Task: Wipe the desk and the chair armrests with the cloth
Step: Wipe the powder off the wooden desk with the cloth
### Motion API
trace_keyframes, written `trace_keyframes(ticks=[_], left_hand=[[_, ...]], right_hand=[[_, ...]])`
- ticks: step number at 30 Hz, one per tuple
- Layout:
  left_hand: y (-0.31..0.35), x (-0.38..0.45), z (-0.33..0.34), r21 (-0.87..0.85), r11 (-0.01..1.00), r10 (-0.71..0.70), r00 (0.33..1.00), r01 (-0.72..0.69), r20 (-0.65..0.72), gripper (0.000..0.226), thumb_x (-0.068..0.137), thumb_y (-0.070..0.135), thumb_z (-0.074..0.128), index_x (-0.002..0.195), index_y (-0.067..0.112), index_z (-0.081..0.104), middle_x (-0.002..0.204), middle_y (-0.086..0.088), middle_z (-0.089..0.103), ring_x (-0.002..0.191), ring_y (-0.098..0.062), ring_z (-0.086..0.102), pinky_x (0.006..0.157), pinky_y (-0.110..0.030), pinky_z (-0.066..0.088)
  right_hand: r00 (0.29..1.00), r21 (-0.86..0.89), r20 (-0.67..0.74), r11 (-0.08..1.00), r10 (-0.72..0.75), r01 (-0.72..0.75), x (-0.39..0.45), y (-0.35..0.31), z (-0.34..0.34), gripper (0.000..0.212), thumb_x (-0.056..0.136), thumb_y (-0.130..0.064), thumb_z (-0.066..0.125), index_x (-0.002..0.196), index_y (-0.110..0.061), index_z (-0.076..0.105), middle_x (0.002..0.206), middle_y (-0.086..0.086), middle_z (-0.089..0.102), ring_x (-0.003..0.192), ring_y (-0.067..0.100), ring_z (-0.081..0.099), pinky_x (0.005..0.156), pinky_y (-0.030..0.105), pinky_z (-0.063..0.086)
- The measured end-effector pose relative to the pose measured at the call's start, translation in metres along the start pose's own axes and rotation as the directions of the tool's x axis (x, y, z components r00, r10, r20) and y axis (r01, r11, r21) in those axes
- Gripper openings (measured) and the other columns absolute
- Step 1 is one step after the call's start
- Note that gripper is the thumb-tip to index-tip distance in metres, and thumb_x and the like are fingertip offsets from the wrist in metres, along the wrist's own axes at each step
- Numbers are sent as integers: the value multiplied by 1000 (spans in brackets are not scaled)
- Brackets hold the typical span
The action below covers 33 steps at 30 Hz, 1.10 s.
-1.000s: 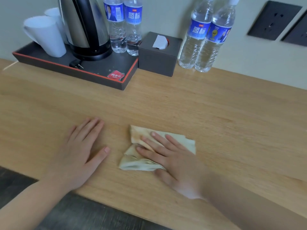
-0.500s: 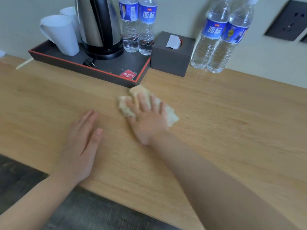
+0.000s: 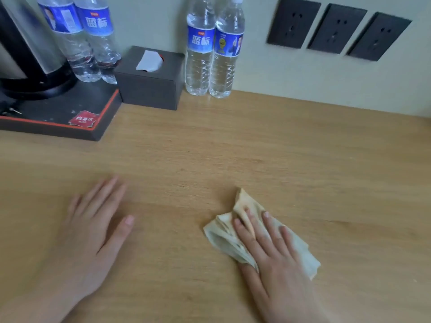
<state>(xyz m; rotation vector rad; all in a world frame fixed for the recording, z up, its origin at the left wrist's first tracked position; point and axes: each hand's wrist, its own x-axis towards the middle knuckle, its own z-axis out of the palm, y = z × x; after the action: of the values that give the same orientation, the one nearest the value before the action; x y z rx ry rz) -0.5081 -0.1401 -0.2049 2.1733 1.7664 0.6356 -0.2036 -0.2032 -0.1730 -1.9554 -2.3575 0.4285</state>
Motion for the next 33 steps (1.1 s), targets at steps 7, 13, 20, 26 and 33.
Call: trace_keyframes(ticks=[7, 13, 20, 26, 33], left_hand=[[65, 35, 25, 65, 988, 133, 987, -139, 92, 64, 92, 56, 18, 149, 27, 19, 158, 14, 8, 143, 1, -5, 119, -35, -5], [79, 50, 42, 97, 970, 207, 968, -222, 144, 65, 93, 60, 18, 149, 28, 20, 157, 13, 11, 144, -2, -1, 115, -24, -11], [100, 73, 69, 165, 952, 222, 952, -258, 209, 64, 93, 61, 9, 148, 32, 23, 154, 12, 26, 142, -1, 8, 114, -32, -3], [157, 81, 95, 109, 908, 363, 890, -404, 278, 61, 95, 56, 14, 147, 27, 29, 155, 11, 23, 143, -2, 6, 115, -29, -10], [237, 95, 136, 72, 868, 452, 842, -491, 296, 66, 89, 53, 10, 147, 26, 26, 153, 16, 14, 143, -2, 4, 118, -42, -3]], right_hand=[[800, 68, -181, 818, 573, -571, 57, 108, -23, 53, 96, -47, 15, 148, -46, 4, 160, -7, -4, 145, 21, -14, 116, 49, -8], [925, 49, -151, 937, 349, -345, 125, 48, -10, 56, 97, -42, 18, 150, -35, 1, 160, -4, -7, 145, 26, -16, 116, 46, -10], [995, 46, -95, 999, -9, 13, -1, 60, 3, 61, 91, -45, 16, 150, -39, 3, 159, -14, -6, 144, 14, -20, 116, 39, -15], [906, 40, -170, 922, 387, -386, -68, 168, -18, 53, 92, -52, 5, 145, -51, -5, 155, -26, -11, 141, 3, -22, 114, 36, -19], [659, 163, -232, 697, 715, -699, 22, 226, -40, 55, 98, -41, 16, 151, -34, 0, 160, -4, -9, 145, 23, -16, 118, 42, -9]])
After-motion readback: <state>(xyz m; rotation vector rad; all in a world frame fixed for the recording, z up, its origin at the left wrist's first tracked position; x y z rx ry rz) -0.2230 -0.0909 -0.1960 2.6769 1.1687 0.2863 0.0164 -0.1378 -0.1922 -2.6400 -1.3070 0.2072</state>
